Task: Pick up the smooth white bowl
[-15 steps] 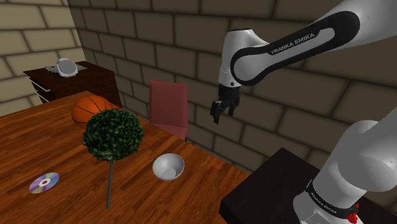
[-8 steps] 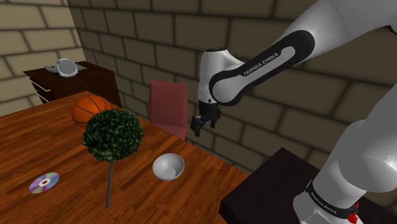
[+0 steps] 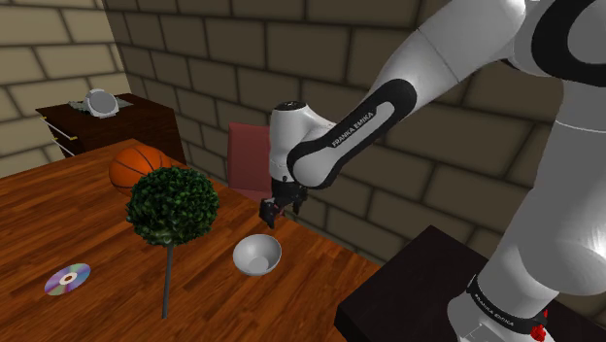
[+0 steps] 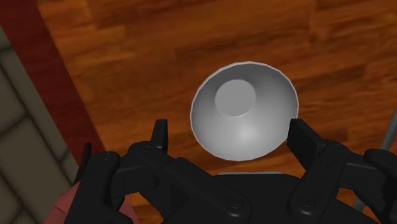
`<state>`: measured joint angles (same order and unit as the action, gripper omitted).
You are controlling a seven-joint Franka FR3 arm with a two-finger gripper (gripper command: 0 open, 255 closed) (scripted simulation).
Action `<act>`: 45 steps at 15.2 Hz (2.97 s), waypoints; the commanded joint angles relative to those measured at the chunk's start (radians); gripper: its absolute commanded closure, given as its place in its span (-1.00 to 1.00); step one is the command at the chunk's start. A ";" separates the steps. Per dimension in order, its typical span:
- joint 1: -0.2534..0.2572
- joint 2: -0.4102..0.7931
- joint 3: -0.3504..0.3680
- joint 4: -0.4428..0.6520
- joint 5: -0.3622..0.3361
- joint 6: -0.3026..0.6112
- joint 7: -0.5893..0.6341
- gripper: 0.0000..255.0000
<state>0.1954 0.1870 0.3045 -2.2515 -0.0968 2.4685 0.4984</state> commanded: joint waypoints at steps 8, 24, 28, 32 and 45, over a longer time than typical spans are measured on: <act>0.131 0.331 -0.035 0.279 -0.132 0.047 0.164 -1.00; 0.229 0.602 -0.083 0.516 -0.186 0.085 0.226 1.00; 0.229 0.602 -0.083 0.516 -0.186 0.085 0.226 1.00; 0.229 0.602 -0.083 0.516 -0.186 0.085 0.226 1.00; 0.202 0.476 -0.048 0.482 -0.154 -0.007 0.204 1.00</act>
<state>0.4028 0.6785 0.2521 -1.7641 -0.2546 2.4710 0.7073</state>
